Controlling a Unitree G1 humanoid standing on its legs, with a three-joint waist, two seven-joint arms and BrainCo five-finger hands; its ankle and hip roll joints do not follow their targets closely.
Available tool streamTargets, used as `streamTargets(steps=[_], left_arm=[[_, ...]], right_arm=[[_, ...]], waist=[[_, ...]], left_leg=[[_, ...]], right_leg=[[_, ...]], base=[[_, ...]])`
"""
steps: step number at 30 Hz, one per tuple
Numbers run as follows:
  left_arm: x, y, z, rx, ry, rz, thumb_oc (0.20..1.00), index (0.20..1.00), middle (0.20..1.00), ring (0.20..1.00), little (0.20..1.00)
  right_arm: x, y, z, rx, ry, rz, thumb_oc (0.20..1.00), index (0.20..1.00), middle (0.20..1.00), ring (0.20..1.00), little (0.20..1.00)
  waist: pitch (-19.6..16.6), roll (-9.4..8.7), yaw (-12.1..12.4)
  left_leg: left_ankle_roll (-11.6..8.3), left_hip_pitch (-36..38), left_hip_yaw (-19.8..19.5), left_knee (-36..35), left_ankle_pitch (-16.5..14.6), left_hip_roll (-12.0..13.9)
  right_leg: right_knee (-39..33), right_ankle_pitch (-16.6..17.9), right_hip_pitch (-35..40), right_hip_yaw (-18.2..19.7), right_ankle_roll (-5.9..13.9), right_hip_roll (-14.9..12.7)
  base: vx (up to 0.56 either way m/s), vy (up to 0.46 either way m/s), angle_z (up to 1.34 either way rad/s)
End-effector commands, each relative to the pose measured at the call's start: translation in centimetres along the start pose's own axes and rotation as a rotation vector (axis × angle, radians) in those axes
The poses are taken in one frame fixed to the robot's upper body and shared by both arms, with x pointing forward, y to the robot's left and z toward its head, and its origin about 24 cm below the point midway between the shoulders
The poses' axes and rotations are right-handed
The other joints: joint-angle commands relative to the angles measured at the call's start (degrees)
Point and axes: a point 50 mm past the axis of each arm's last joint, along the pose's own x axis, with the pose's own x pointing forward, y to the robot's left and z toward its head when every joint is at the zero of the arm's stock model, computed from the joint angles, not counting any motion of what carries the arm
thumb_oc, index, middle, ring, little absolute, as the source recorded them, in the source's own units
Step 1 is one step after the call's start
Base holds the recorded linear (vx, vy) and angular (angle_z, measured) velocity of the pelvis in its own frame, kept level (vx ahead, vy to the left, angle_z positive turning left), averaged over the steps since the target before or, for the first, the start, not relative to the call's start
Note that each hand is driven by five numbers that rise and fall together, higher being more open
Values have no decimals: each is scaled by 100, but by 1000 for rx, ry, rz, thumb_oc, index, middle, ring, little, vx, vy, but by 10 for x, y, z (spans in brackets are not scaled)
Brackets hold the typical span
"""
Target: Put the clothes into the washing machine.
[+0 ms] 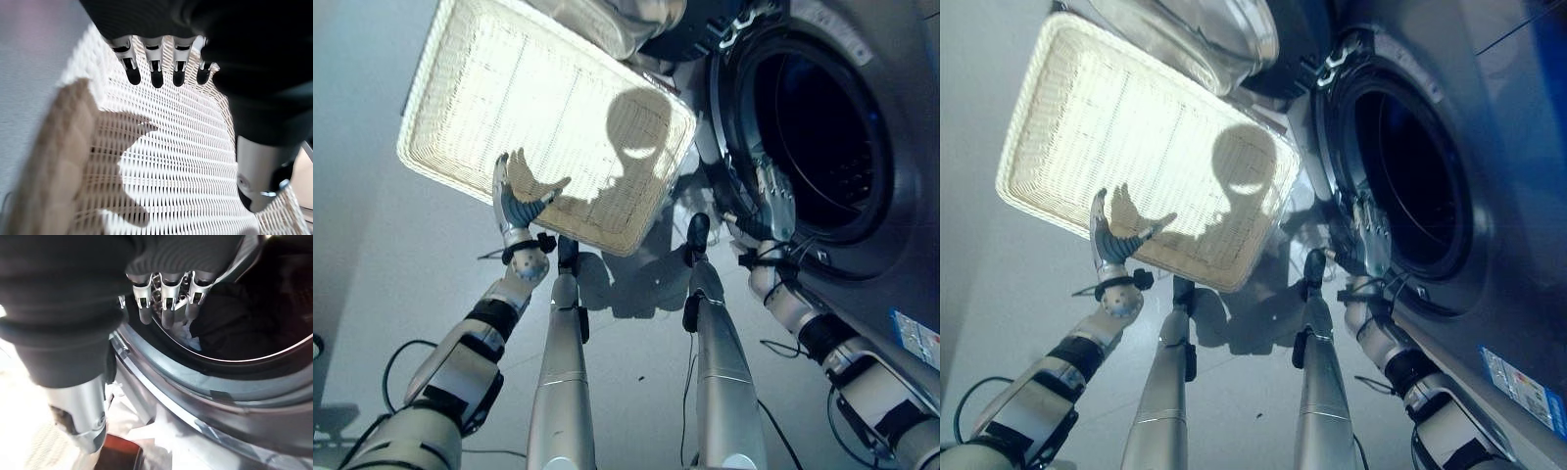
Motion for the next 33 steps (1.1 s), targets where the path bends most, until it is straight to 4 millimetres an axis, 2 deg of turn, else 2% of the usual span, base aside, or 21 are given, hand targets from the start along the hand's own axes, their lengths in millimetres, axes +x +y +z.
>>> streamTargets(steps=[1, 2, 5, 6, 7, 10, 11, 12, 14, 15, 17, 19, 20, 21, 22, 23, 26, 31, 33], left_arm=[[-16, -7, -11, -50, 67, -34, 1000, 1000, 1000, 1000, 1000], [-30, -10, -23, -18, 98, -97, 1000, 1000, 1000, 1000, 1000], [-59, -16, -43, 28, 161, -200, 1000, 1000, 1000, 1000, 1000], [-61, -16, -44, 30, 163, -205, 1000, 1000, 1000, 1000, 1000], [-77, -16, -56, 41, 212, -248, 1000, 1000, 1000, 1000, 1000], [-103, -6, -79, 66, 303, -313, 1000, 1000, 1000, 1000, 1000], [-115, -1, -89, 85, 346, -346, 1000, 1000, 1000, 1000, 1000], [-115, -1, -89, 85, 346, -346, 1000, 1000, 1000, 1000, 1000], [-140, 12, -111, 118, 469, -411, 1000, 1000, 1000, 1000, 1000], [-142, 13, -113, 119, 480, -415, 1000, 1000, 1000, 1000, 1000], [-169, 24, -129, 134, 586, -473, 1000, 1000, 1000, 1000, 1000], [-181, 29, -135, 141, 632, -489, 1000, 1000, 1000, 1000, 1000], [-192, 35, -141, 142, 676, -498, 1000, 1000, 1000, 1000, 1000], [-196, 37, -143, 144, 698, -503, 1000, 1000, 1000, 1000, 1000], [-207, 43, -150, 153, 763, -520, 1000, 1000, 1000, 1000, 1000], [-221, 49, -157, 156, 852, -545, 1000, 1000, 1000, 1000, 1000], [-250, 59, -168, 145, 1044, -595, 1000, 1000, 1000, 1000, 1000], [-283, 67, -174, 126, 1219, -679, 1000, 1000, 1000, 1000, 1000], [-289, 67, -174, 114, 1239, -707, 1000, 1000, 1000, 1000, 1000]], right_arm=[[-17, 3, 9, 58, -119, 97, 1000, 1000, 1000, 1000, 1000], [-29, 7, 5, 83, -104, 150, 1000, 1000, 1000, 1000, 1000], [-49, 10, -9, 110, -41, 219, 1000, 1000, 1000, 1000, 1000], [-50, 10, -9, 113, -38, 221, 1000, 1000, 1000, 1000, 1000], [-62, 12, -18, 107, -2, 251, 1000, 1000, 1000, 1000, 1000], [-84, 12, -38, 87, 100, 285, 1000, 1000, 1000, 1000, 1000], [-96, 12, -46, 85, 161, 311, 1000, 1000, 1000, 1000, 1000], [-96, 12, -46, 85, 161, 311, 1000, 1000, 1000, 1000, 1000], [-126, 16, -68, 98, 357, 414, 1000, 1000, 1000, 1000, 1000], [-128, 17, -70, 98, 372, 422, 1000, 1000, 1000, 1000, 1000], [-164, 19, -90, 140, 606, 515, 1000, 1000, 1000, 1000, 1000], [-184, 20, -98, 174, 719, 561, 1000, 1000, 1000, 1000, 1000], [-206, 21, -106, 210, 854, 624, 1000, 1000, 1000, 1000, 1000], [-217, 20, -109, 222, 910, 644, 1000, 1000, 1000, 1000, 1000], [-241, 19, -115, 267, 1079, 692, 1000, 1000, 1000, 1000, 1000], [-268, 17, -118, 293, 1222, 753, 1000, 1000, 1000, 1000, 1000], [-305, 10, -120, 300, 1442, 829, 1000, 1000, 1000, 1000, 1000], [-339, -2, -119, 277, 1649, 895, 1000, 1000, 1000, 1000, 1000], [-347, -5, -118, 284, 1698, 915, 1000, 1000, 1000, 1000, 1000]], waist=[[-73, 390, -125], [-73, 381, -89], [-73, 384, -16], [-73, 383, -17], [-73, 406, 36], [-73, 428, 147], [-236, 421, 187], [-229, 422, 186], [-632, 419, 243], [-672, 416, 242], [-1097, 424, 255], [-1273, 433, 254], [-1437, 439, 263], [-1528, 442, 269], [-1706, 456, 289], [-1918, 468, 297], [-2247, 476, 327], [-2536, 482, 357], [-2621, 489, 364]], left_leg=[[671, 304, 264, -104, 57, -176], [657, 651, 316, -178, 30, -143], [638, 1329, 402, -357, -2, -106], [638, 1356, 404, -372, 11, -111], [633, 1766, 442, -484, -6, -100], [622, 2610, 489, -730, -36, -108], [615, 2816, 502, -797, -55, -103], [614, 2831, 501, -804, -54, -103], [574, 3326, 535, -1042, -56, -66], [572, 3340, 538, -1061, -45, -67], [533, 3707, 588, -1288, 1, -14], [519, 3870, 611, -1392, 31, 22], [503, 4025, 641, -1465, 47, 57], [500, 4070, 648, -1502, 62, 71], [489, 4191, 664, -1576, 82, 99], [468, 4310, 697, -1641, 95, 145], [432, 4498, 735, -1652, 47, 192], [403, 4720, 809, -1652, -38, 236], [398, 4780, 822, -1652, -78, 258]], right_leg=[[130, -254, 531, -304, 100, -1], [39, -262, 881, -345, 126, -62], [-145, -271, 1566, -410, 167, -159], [-162, -258, 1597, -415, 171, -172], [-254, -271, 2009, -463, 206, -231], [-453, -316, 2897, -528, 261, -322], [-518, -330, 3131, -568, 286, -379], [-525, -329, 3148, -572, 287, -378], [-754, -354, 3726, -688, 306, -419], [-779, -346, 3749, -695, 306, -422], [-1005, -354, 4180, -740, 296, -400], [-1079, -359, 4344, -751, 281, -379], [-1124, -387, 4509, -758, 273, -360], [-1145, -389, 4554, -767, 268, -363], [-1202, -403, 4694, -800, 265, -349], [-1246, -439, 4834, -827, 240, -320], [-1361, -489, 5088, -877, 210, -283], [-1504, -525, 5344, -897, 188, -247], [-1530, -549, 5406, -900, 185, -237]], base=[[-46, -16, -2], [-38, -22, -4], [-12, -11, -1], [0, 0, 0], [0, 0, 0], [62, -43, 7], [70, -46, 10], [109, -70, 12], [132, -71, 7], [140, -48, 11], [137, -18, 15], [112, -11, -2], [120, -12, -4], [145, -10, 4], [183, -3, 10], [197, 2, 16], [168, 9, 11], [104, 6, -2], [86, 2, 0]])
